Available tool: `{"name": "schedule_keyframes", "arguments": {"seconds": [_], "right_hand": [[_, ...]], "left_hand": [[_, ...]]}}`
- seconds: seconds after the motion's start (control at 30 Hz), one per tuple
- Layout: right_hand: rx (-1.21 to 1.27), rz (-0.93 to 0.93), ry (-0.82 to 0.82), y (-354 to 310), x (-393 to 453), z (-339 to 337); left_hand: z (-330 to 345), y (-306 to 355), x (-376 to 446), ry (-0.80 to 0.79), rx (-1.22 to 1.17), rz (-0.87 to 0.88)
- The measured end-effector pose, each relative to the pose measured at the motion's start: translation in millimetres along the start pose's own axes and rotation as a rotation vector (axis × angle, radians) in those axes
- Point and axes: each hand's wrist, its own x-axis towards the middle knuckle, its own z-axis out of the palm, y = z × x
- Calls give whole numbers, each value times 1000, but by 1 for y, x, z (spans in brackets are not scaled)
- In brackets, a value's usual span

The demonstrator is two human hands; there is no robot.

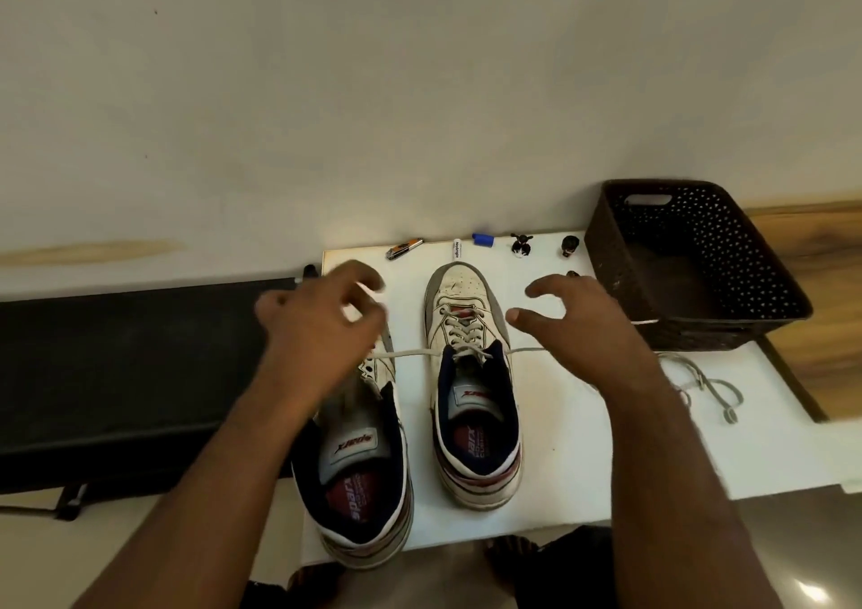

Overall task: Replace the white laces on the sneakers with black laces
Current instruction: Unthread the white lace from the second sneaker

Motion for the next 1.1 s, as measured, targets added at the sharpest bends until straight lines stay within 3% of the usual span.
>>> {"name": "schedule_keyframes", "arguments": {"seconds": [0.07,0.13,0.23,0.37,0.47,0.6,0.73,0.9,1.0,1.1], "right_hand": [[71,-69,-76,-7,-4,-2],[48,-115,-207,-12,-9,-1],[-103,-110,-344,-18,-14,11],[-250,-102,-246,-18,-11,30],[-78,-17,-245,-9,-4,32],[218,99,-369,4,0,17],[292,175,-444,8,1,10],[157,-8,-395,-1,0,21],[84,-67,-398,-9,0,23],[63,-128,-381,-17,0,22]], "left_hand": [[19,14,-13,-272,40,76],[34,19,-17,-352,127,160],[41,20,-17,-329,128,168],[44,19,-20,-234,120,170],[43,16,-18,-253,119,124],[38,7,-15,-311,127,48],[30,3,-14,-340,144,-25],[37,12,-15,-291,430,170],[44,18,-11,-215,392,277],[56,24,-13,-266,326,271]]}}
